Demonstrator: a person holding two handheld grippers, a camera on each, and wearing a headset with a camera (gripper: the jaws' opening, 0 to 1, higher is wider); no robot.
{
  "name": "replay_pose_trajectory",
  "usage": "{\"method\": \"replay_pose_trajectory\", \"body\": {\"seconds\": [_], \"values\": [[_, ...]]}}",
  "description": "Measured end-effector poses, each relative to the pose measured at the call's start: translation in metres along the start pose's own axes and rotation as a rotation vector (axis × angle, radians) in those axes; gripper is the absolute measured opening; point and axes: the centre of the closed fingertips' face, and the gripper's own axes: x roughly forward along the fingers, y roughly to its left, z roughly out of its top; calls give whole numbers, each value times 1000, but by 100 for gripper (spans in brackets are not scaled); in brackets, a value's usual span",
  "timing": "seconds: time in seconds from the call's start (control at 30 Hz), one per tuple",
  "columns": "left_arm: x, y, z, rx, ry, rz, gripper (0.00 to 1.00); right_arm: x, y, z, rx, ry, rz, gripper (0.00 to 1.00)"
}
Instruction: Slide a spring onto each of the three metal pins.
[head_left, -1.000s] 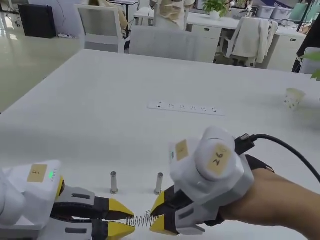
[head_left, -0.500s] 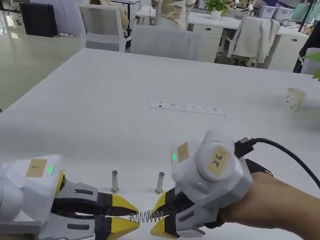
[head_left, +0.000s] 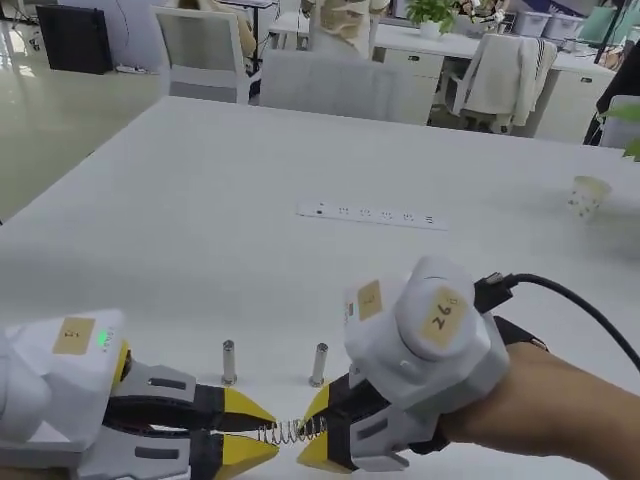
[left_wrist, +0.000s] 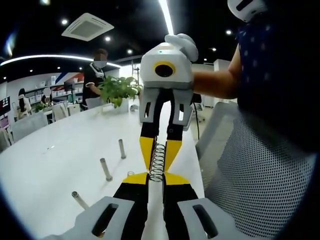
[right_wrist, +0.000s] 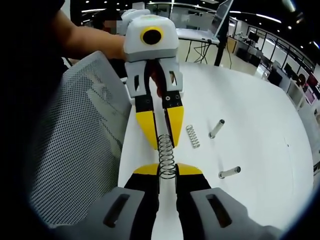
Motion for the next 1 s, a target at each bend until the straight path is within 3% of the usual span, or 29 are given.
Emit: {"method": "replay_pose_trajectory", "body": {"seconds": [0.37, 1.0], "values": [[3, -2, -3, 1, 10, -9, 2, -3, 3, 16, 5, -31, 6, 9], [5, -3, -5, 3, 15, -13, 2, -2, 6, 21, -27, 12, 11, 8]]}}
